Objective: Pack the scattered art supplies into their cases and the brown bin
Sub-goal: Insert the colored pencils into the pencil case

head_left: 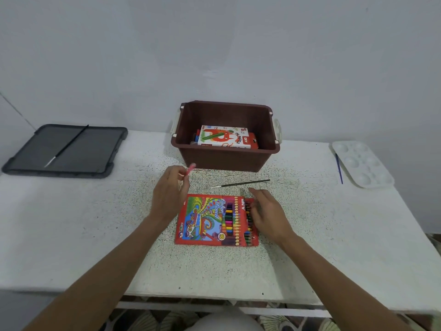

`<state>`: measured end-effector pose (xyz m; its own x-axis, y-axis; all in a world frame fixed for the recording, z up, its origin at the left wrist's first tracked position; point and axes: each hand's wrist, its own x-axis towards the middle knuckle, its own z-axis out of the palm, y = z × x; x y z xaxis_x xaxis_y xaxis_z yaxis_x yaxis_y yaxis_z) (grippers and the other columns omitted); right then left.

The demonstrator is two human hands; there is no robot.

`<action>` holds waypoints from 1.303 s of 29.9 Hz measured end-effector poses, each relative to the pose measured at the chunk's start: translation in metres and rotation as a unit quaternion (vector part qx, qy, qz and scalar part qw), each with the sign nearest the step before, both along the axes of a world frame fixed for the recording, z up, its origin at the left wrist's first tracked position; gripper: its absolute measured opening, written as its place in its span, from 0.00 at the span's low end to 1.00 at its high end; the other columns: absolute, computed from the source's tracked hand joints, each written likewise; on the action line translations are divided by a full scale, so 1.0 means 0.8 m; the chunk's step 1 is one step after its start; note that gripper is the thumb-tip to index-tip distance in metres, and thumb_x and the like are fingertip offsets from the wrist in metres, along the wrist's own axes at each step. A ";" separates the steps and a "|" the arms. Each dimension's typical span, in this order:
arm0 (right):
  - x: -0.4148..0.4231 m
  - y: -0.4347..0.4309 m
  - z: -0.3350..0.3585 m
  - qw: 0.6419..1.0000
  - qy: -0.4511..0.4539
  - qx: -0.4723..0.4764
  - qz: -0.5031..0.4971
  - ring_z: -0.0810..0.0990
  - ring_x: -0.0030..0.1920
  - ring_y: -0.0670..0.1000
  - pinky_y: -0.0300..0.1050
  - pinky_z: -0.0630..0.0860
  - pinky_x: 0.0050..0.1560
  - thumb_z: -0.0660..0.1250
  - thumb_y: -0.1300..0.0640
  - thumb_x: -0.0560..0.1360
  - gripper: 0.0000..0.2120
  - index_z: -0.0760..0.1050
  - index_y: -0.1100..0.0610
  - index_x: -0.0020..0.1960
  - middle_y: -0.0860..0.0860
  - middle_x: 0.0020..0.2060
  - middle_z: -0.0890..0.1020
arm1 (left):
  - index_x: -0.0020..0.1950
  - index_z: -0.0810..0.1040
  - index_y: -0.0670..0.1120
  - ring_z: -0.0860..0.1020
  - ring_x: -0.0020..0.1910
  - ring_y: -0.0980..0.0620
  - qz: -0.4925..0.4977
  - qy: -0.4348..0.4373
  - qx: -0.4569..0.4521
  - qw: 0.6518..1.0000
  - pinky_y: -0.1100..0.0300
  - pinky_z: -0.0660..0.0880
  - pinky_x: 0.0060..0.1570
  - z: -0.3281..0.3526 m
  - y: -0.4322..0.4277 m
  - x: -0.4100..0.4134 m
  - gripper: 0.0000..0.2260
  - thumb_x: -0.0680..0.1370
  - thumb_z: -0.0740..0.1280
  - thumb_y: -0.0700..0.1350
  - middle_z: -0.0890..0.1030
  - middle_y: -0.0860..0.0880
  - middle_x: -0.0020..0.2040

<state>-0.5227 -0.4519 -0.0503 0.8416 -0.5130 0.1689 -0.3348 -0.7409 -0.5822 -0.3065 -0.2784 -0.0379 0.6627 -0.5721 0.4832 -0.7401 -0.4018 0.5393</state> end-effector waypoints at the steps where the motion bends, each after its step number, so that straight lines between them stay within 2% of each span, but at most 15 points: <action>1: 0.002 0.002 0.001 1.000 -0.009 -0.012 0.000 0.74 0.56 0.50 0.47 0.75 0.56 0.62 0.60 0.80 0.20 0.69 0.60 0.71 0.53 0.58 0.76 | 0.51 0.75 0.40 0.78 0.39 0.58 -0.003 0.052 -0.043 0.998 0.73 0.72 0.38 0.005 -0.004 -0.010 0.05 0.77 0.69 0.38 0.80 0.49 0.44; 3: 0.007 0.008 0.004 0.999 -0.025 -0.032 0.004 0.74 0.57 0.50 0.46 0.74 0.57 0.63 0.59 0.80 0.19 0.71 0.59 0.70 0.53 0.58 0.76 | 0.50 0.74 0.42 0.80 0.40 0.60 -0.026 0.183 -0.106 0.977 0.72 0.76 0.42 0.013 -0.011 -0.029 0.05 0.77 0.69 0.38 0.81 0.52 0.44; 5: 0.012 0.016 0.011 0.998 -0.042 -0.037 0.012 0.73 0.56 0.49 0.44 0.72 0.56 0.63 0.59 0.80 0.18 0.72 0.59 0.69 0.52 0.56 0.76 | 0.49 0.74 0.43 0.84 0.44 0.53 -0.079 0.329 -0.148 0.929 0.62 0.80 0.48 0.019 -0.014 -0.043 0.06 0.77 0.69 0.37 0.83 0.47 0.46; 6: 0.015 0.020 0.014 0.998 -0.049 -0.040 0.016 0.73 0.56 0.49 0.43 0.72 0.55 0.63 0.58 0.80 0.18 0.72 0.58 0.69 0.52 0.56 0.77 | 0.50 0.74 0.43 0.84 0.46 0.49 -0.101 0.382 -0.163 0.904 0.58 0.80 0.50 0.021 -0.015 -0.049 0.06 0.76 0.70 0.37 0.83 0.45 0.47; 8: 0.020 0.027 0.020 0.996 -0.058 -0.057 0.023 0.74 0.54 0.49 0.42 0.72 0.53 0.64 0.57 0.80 0.17 0.73 0.58 0.68 0.51 0.54 0.77 | 0.50 0.74 0.41 0.84 0.46 0.45 -0.126 0.443 -0.177 0.870 0.56 0.80 0.51 0.025 -0.017 -0.062 0.07 0.75 0.70 0.35 0.84 0.43 0.46; 12: 0.025 0.031 0.022 0.993 -0.069 -0.093 0.017 0.75 0.48 0.51 0.43 0.73 0.46 0.66 0.58 0.78 0.12 0.78 0.58 0.61 0.51 0.47 0.78 | 0.49 0.75 0.40 0.83 0.48 0.40 -0.156 0.507 -0.198 0.824 0.53 0.78 0.54 0.029 -0.020 -0.080 0.08 0.74 0.71 0.33 0.85 0.40 0.48; 16: 0.020 0.027 0.023 0.990 -0.060 -0.122 0.021 0.75 0.46 0.52 0.45 0.74 0.44 0.68 0.59 0.77 0.10 0.80 0.58 0.58 0.51 0.45 0.79 | 0.49 0.77 0.41 0.83 0.48 0.41 -0.160 0.521 -0.182 0.819 0.53 0.79 0.54 0.026 -0.018 -0.081 0.07 0.73 0.72 0.34 0.85 0.39 0.46; 19: 0.012 0.011 0.020 0.988 -0.045 -0.151 0.004 0.75 0.45 0.52 0.45 0.73 0.42 0.69 0.58 0.76 0.09 0.81 0.57 0.56 0.52 0.45 0.78 | 0.51 0.77 0.39 0.84 0.47 0.43 -0.143 0.527 -0.178 0.818 0.58 0.80 0.46 0.022 -0.012 -0.075 0.07 0.75 0.71 0.37 0.85 0.40 0.46; 21: 0.000 -0.007 0.016 0.985 -0.026 -0.166 -0.029 0.75 0.42 0.52 0.45 0.72 0.40 0.71 0.58 0.75 0.08 0.82 0.58 0.54 0.53 0.43 0.78 | 0.51 0.77 0.41 0.84 0.46 0.47 -0.108 0.494 -0.152 0.849 0.60 0.80 0.43 0.014 -0.004 -0.065 0.07 0.76 0.71 0.40 0.85 0.44 0.46; 24: -0.028 -0.042 0.011 0.977 0.011 -0.199 -0.080 0.73 0.37 0.52 0.44 0.66 0.38 0.72 0.63 0.73 0.07 0.84 0.58 0.51 0.55 0.39 0.79 | 0.49 0.77 0.46 0.82 0.47 0.55 -0.045 0.339 -0.054 0.938 0.62 0.80 0.45 -0.013 0.013 -0.047 0.04 0.77 0.71 0.44 0.83 0.52 0.46; 27: -0.056 -0.072 0.009 0.966 0.049 -0.226 -0.112 0.73 0.34 0.56 0.45 0.64 0.37 0.74 0.66 0.72 0.08 0.85 0.59 0.49 0.57 0.38 0.78 | 0.51 0.76 0.48 0.78 0.53 0.55 -0.032 0.213 0.009 0.977 0.59 0.77 0.50 -0.037 0.030 -0.037 0.06 0.77 0.70 0.44 0.79 0.52 0.53; 29: -0.069 -0.086 0.009 0.961 0.071 -0.236 -0.129 0.75 0.34 0.59 0.46 0.64 0.37 0.74 0.66 0.71 0.08 0.85 0.58 0.49 0.57 0.37 0.78 | 0.55 0.77 0.48 0.71 0.60 0.56 -0.041 0.155 0.061 0.985 0.57 0.72 0.57 -0.050 0.037 -0.034 0.09 0.77 0.70 0.46 0.76 0.50 0.61; 31: -0.078 -0.095 0.009 0.956 0.083 -0.243 -0.139 0.75 0.34 0.60 0.48 0.65 0.37 0.74 0.66 0.70 0.08 0.85 0.58 0.48 0.57 0.38 0.78 | 0.59 0.76 0.49 0.67 0.62 0.58 -0.043 0.137 0.087 0.986 0.57 0.72 0.59 -0.060 0.043 -0.032 0.12 0.77 0.69 0.49 0.73 0.50 0.66; 36: -0.084 -0.101 0.003 0.954 0.094 -0.247 -0.141 0.75 0.35 0.61 0.52 0.70 0.37 0.74 0.66 0.71 0.08 0.85 0.58 0.49 0.58 0.38 0.78 | 0.61 0.76 0.47 0.67 0.61 0.59 -0.056 0.089 0.086 0.991 0.56 0.75 0.57 -0.072 0.048 -0.032 0.14 0.77 0.68 0.51 0.72 0.49 0.67; 39: -0.082 -0.100 -0.003 0.955 0.094 -0.244 -0.138 0.75 0.34 0.61 0.50 0.69 0.36 0.74 0.67 0.71 0.08 0.85 0.59 0.48 0.58 0.38 0.77 | 0.60 0.76 0.48 0.68 0.61 0.58 -0.059 0.084 0.086 0.991 0.55 0.75 0.57 -0.076 0.048 -0.030 0.13 0.77 0.68 0.51 0.72 0.49 0.67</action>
<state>-0.5886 -0.5316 -0.0530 0.7249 -0.6181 0.3041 -0.6205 -0.7776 -0.1013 -0.3303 -0.2399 -0.0984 0.6487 -0.7149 0.2609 -0.6932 -0.4135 0.5903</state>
